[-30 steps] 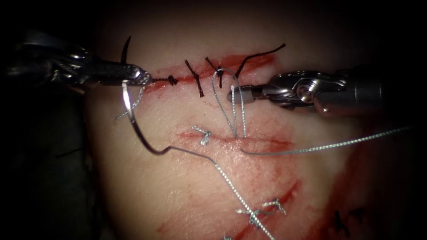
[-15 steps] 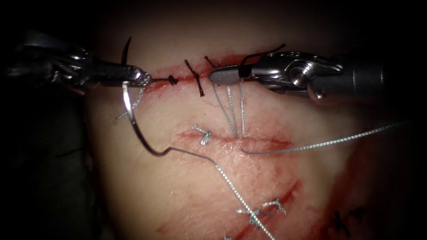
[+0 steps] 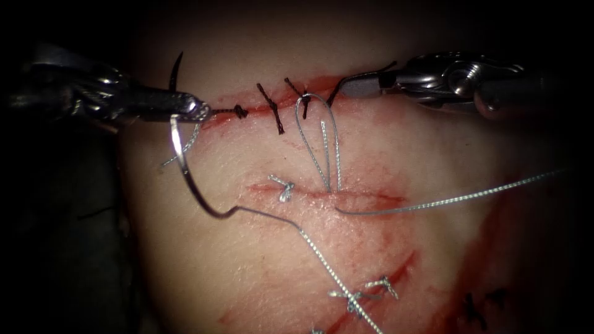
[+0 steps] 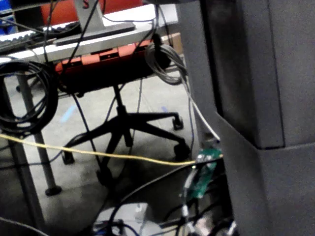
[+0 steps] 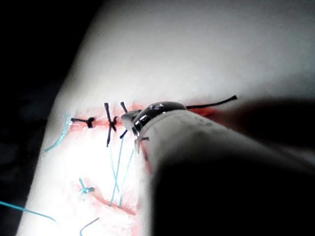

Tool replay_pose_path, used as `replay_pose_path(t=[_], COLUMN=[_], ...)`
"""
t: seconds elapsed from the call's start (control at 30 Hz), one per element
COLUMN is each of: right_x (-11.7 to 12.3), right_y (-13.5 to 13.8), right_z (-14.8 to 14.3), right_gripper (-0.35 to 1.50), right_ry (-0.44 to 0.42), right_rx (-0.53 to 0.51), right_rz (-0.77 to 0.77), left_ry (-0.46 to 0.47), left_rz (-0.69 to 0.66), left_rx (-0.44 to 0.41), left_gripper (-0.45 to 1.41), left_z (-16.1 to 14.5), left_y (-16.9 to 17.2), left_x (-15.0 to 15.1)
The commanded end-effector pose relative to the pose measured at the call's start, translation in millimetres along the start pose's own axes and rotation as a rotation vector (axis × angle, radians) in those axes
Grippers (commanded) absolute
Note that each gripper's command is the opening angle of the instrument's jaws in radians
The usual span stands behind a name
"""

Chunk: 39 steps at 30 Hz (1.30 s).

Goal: Wound Closure

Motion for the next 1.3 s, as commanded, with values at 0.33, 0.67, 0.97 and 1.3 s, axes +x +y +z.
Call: replay_pose_path(t=[0.33, 0.67, 0.97, 1.3], right_x=[-3.7, -4.2, -3.9, -1.2], right_y=[-6.2, -10.9, -12.1, -13.6], right_z=[-2.2, 2.5, 3.2, -1.5], right_gripper=[0.47, 0.84, 0.04, -0.35], right_ry=[-0.501, -0.469, -0.425, -0.448], right_rx=[0.192, 0.413, 0.415, 0.375], right_rz=[-0.210, -0.606, -0.664, -0.427], left_ry=[0.000, -0.001, -0.001, -0.001], left_rz=[0.001, 0.000, 0.000, 0.000], left_rx=[0.001, 0.001, 0.001, 0.001], left_gripper=[-0.45, -0.45, -0.45, -0.45], left_z=[0.3, 0.3, 0.3, 0.4], left_y=[-0.7, -0.6, -0.6, -0.6], left_x=[0.2, 0.3, 0.2, 0.2])
